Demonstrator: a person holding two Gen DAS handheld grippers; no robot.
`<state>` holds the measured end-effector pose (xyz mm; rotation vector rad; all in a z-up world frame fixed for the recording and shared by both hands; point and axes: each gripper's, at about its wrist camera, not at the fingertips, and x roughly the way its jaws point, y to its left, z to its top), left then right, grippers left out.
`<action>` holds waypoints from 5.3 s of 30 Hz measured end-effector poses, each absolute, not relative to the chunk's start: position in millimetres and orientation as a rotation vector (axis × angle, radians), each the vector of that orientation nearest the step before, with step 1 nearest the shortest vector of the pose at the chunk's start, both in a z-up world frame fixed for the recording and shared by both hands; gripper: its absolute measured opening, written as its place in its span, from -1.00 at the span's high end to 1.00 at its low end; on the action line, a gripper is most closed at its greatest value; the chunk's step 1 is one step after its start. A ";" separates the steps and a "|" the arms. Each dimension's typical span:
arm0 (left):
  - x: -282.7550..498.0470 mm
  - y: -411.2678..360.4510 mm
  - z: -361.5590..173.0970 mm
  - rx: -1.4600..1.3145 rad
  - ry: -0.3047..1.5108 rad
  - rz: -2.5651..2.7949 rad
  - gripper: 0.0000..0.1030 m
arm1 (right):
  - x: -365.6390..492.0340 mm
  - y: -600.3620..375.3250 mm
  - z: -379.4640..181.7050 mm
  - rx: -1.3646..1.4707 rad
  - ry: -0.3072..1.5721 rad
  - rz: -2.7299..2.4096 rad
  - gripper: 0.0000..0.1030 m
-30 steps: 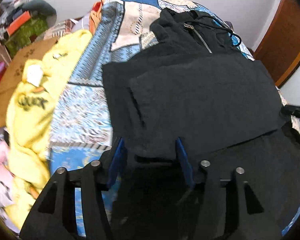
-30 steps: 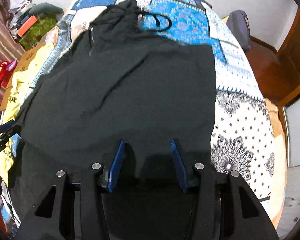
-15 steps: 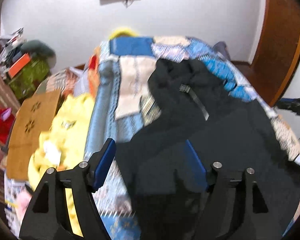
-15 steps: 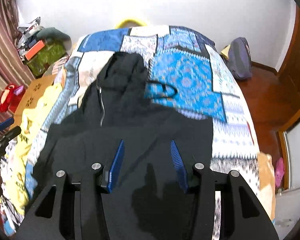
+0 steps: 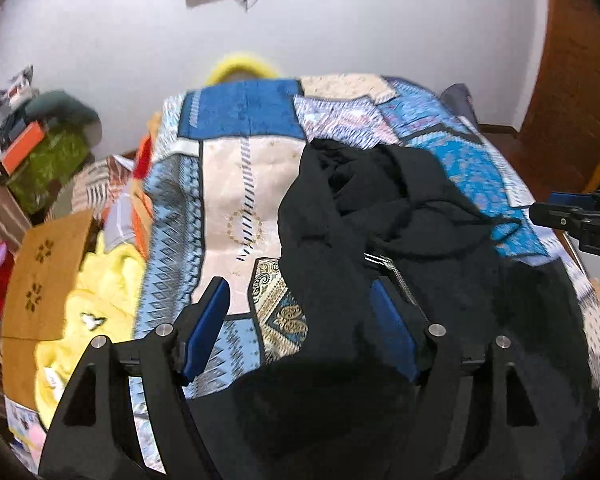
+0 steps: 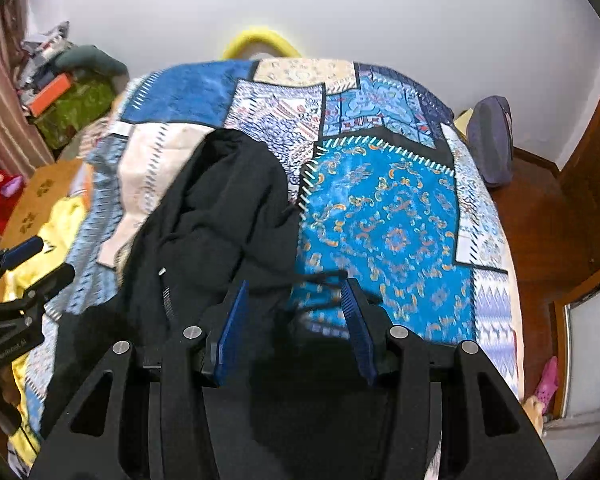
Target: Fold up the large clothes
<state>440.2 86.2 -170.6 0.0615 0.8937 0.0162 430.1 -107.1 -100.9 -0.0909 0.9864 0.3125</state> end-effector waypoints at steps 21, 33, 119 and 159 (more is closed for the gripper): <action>513.7 103.6 -267.9 -0.058 1.074 -0.020 0.64 | 488.0 -85.4 -176.9 0.135 1.137 0.380 0.72; 435.6 78.7 -174.0 0.105 0.940 -0.111 0.98 | 395.7 -112.2 -97.1 0.104 0.994 0.532 0.92; 268.0 34.5 -159.8 0.125 0.940 -0.174 0.60 | 247.5 -122.7 -106.8 -0.034 0.977 0.568 0.50; 211.9 75.6 -159.7 0.018 0.956 -0.170 -0.10 | 187.6 -83.0 -113.5 -0.156 1.081 0.578 0.00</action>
